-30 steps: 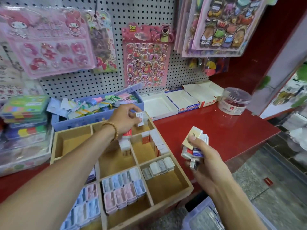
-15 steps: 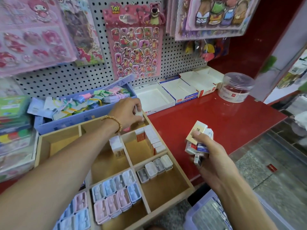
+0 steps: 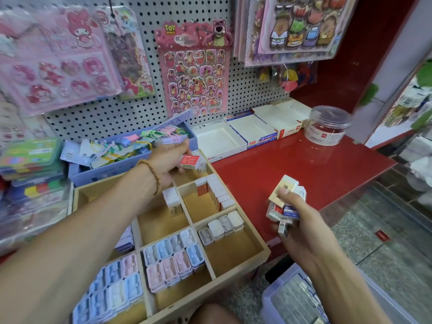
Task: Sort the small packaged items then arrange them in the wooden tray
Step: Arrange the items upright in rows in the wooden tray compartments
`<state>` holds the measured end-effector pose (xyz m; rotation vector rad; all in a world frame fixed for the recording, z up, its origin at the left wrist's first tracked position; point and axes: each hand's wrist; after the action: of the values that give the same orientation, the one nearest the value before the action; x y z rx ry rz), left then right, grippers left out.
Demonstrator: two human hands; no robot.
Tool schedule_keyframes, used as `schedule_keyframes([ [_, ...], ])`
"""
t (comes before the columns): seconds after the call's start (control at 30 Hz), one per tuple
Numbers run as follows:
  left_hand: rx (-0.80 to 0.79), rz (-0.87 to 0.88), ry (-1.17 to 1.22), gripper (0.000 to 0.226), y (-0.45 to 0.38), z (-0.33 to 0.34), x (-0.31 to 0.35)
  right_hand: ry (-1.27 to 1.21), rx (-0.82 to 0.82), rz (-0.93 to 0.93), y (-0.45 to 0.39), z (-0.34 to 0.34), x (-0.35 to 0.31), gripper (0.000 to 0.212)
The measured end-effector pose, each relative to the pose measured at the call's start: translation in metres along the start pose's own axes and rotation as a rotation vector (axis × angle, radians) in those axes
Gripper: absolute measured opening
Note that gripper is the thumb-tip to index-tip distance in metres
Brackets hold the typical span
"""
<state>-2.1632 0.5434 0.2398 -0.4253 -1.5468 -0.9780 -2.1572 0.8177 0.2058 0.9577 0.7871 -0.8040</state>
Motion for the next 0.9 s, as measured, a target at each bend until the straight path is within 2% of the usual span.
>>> schedule_keyframes([
  [0.1, -0.022, -0.134, 0.191, 0.029, 0.015, -0.001, 0.000, -0.007, -0.010, -0.029, 0.007, 0.000, 0.000, 0.082],
  [0.17, -0.002, -0.085, 0.165, 0.029, 0.024, -0.001, 0.001, -0.019, -0.007, -0.031, 0.013, 0.000, 0.000, 0.075],
  [0.23, 0.039, 0.133, -0.141, 0.036, 0.026, -0.003, -0.003, -0.030, -0.002, -0.014, 0.020, 0.000, -0.001, 0.054],
  [0.33, 0.123, 0.546, -0.591, 0.042, 0.026, -0.007, -0.005, -0.020, 0.014, -0.017, 0.027, -0.002, -0.002, 0.044],
  [0.43, 0.091, 0.692, -0.790, 0.037, 0.029, 0.000, -0.006, -0.015, 0.020, -0.013, 0.031, -0.002, -0.002, 0.041],
  [0.53, 0.054, 0.695, -0.905, 0.036, 0.024, 0.008, -0.015, -0.015, 0.037, -0.002, 0.031, -0.003, 0.000, 0.045],
  [0.7, 0.014, 0.659, -1.030, 0.034, 0.025, 0.018, -0.028, -0.030, 0.060, -0.004, 0.028, -0.005, 0.001, 0.038],
  [0.9, -0.023, 0.552, -1.012, 0.028, 0.019, 0.019, -0.030, -0.045, 0.069, 0.007, 0.026, -0.005, 0.007, 0.036],
])
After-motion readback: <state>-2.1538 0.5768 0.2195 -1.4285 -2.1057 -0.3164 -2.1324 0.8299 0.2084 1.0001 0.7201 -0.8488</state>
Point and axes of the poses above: each hand's wrist, its own y-axis away from the middle knuckle, its own z-axis out of the palm, x = y × z, and after that the axes turned 8 degrees about y, right-handed
